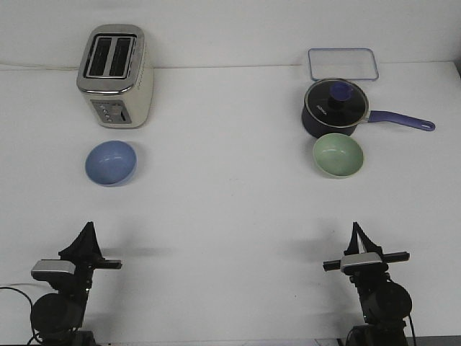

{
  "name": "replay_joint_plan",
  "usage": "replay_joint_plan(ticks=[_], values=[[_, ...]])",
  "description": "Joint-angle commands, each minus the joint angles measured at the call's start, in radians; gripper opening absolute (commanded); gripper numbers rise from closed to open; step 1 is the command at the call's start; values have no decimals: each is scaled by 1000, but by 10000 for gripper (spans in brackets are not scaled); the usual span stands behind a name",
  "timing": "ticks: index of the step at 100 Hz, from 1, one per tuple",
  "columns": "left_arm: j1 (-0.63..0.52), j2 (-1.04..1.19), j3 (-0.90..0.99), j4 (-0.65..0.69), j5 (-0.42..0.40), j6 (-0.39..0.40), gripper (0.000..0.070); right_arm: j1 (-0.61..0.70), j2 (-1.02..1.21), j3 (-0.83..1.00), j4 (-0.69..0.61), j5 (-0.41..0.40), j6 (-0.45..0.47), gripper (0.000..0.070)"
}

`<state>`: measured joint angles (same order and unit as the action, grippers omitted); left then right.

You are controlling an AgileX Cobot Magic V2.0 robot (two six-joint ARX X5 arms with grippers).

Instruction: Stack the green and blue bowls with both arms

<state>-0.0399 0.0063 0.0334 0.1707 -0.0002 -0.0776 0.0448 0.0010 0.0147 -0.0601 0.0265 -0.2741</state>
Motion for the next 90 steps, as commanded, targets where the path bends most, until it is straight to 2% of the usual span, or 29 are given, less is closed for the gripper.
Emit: replay_joint_plan(ticks=[1,77,90], values=[[0,-2,-19,10,0,-6,15,0,0,-2,15,-1,-8,0],[0,-2,-19,10,0,-6,15,1,0,-2,15,-2,-3,0],[0,-2,-19,11,0,-6,15,2,0,-2,16,-6,84,0]])
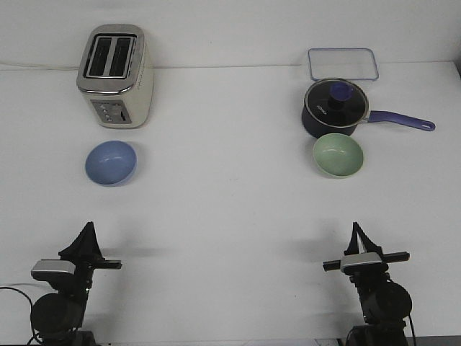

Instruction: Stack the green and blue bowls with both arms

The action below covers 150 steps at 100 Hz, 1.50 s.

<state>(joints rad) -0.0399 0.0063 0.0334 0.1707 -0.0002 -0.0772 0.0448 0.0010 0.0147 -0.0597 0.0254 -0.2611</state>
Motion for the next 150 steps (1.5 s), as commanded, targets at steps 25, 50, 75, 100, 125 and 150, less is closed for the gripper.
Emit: replay_joint_plan(ticks=[25,50,75,100,125,150], values=[[0,-2,-19,10,0,-6,15,0,0,9,24,16,550,0],[0,-2,-19,10,0,-6,15,0,129,243,-93,40,615,0],[0,-2,-19,10,0,-6,15,0,529,654,-322,54,566,464],[0,-2,-19,10,0,-6,15,-30,967,969,-427,51,506,579],[0,-2,-19,10,0,-6,15,-113,1377,1196,-485,1,437,578],[0,-2,-19,10,0,-6,15,-164,1669,1319,-503,0,420,578]])
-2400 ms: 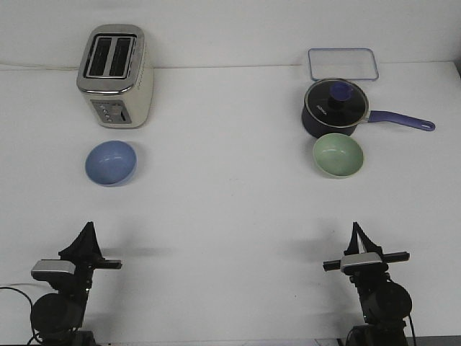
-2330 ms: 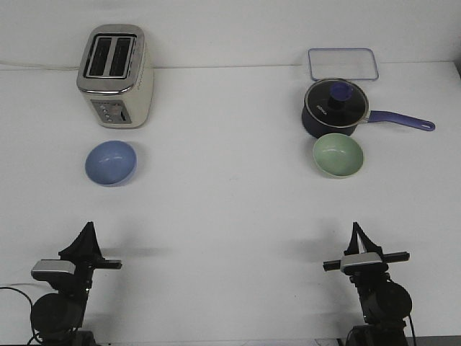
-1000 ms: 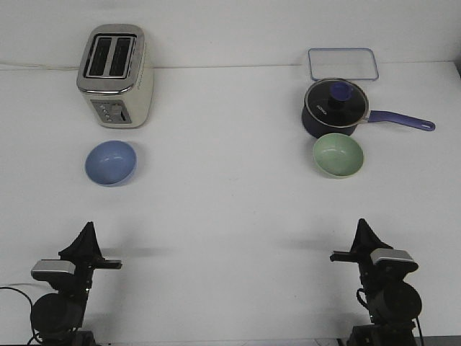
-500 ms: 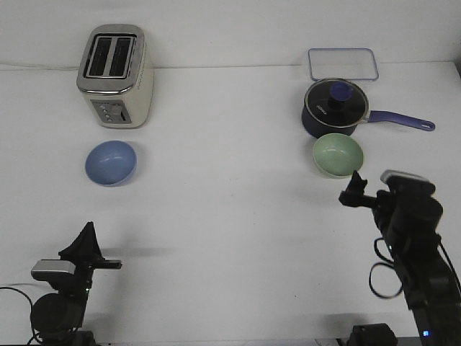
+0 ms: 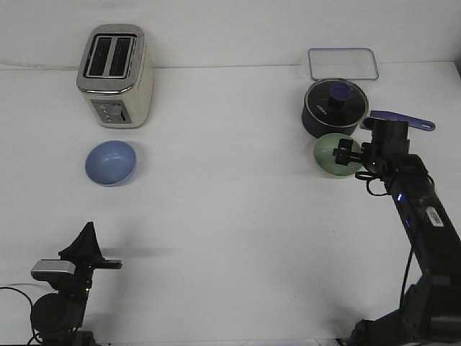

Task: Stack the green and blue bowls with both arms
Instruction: 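Reach the right gripper forward to the rim of the pale green bowl, then grasp the pale green bowl rim with the right gripper and lift, then carry the green bowl toward the table center and lower it down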

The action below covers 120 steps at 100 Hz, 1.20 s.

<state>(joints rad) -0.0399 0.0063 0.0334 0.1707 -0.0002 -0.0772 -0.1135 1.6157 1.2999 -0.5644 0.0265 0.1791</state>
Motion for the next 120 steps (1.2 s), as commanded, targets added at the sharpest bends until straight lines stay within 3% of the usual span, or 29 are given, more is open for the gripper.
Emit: replay_joint_plan(ticks=[1,19,29,44,50,85,107,120], values=[[0,-2,-19,11,0,-6,15,-7,63,37,2,-1,-20,578],[0,-2,-19,10,0,-6,15,-25,174,68,18,-24,-26,553],[0,-2,-19,10,0,-6,15,-34,201,68,35,-55,-25,433],[0,-2,-19,10,0,-6,15,-39,205,68,39,-62,-23,78],[0,-2,-19,10,0,-6,15,-43,205,68,37,-72,-23,0],[0,-2,-19,10,0,-6,15,-58,72,71,-7,-194,-26,0],[0,-2,-19,10,0,-6,15,-34,-140,69,-69,-339,-26,0],[0,-2,-19,10,0,-6,15,35,-249,24,-96,-348,-26,0]])
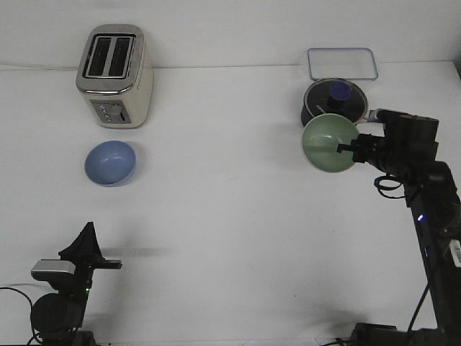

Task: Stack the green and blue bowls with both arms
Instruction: 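Carry the green bowl toward the table center and lower it down, then release the green bowl and pull the right gripper back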

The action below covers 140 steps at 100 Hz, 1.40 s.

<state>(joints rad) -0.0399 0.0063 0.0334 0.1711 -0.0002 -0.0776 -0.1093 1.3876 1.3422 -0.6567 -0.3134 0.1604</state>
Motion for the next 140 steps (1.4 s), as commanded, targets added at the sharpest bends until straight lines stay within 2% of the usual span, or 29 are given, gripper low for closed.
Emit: replay_joint_plan(ticks=[1,25,46,55,77,112,117,123,129,133,140], values=[[0,-2,-19,10,0,-6,15,39,-31,-26,-2,-8,-8,0],[0,-2,-19,10,0,-6,15,306,-177,-247,60,12,69,0],[0,-2,-19,10,0,-7,15,543,-163,-352,103,105,130,0],[0,-2,-19,11,0,-33,15,614,-140,-361,105,152,139,0],[0,-2,-19,11,0,-46,15,682,-43,-361,139,158,138,0],[0,-2,-19,9,0,-48,15,695,113,-361,185,156,98,0],[0,-2,-19,12,0,-48,15,695,120,-361,189,156,97,34],[0,-2,-18,14,0,-55,13,695,121,-361,188,156,96,148],[0,-2,-16,15,0,-98,11,695,117,-361,188,155,97,250],[0,-2,-13,14,0,-135,11,692,109,-360,188,155,97,280],[0,-2,-9,13,0,-192,12,678,78,-357,188,152,85,283]])
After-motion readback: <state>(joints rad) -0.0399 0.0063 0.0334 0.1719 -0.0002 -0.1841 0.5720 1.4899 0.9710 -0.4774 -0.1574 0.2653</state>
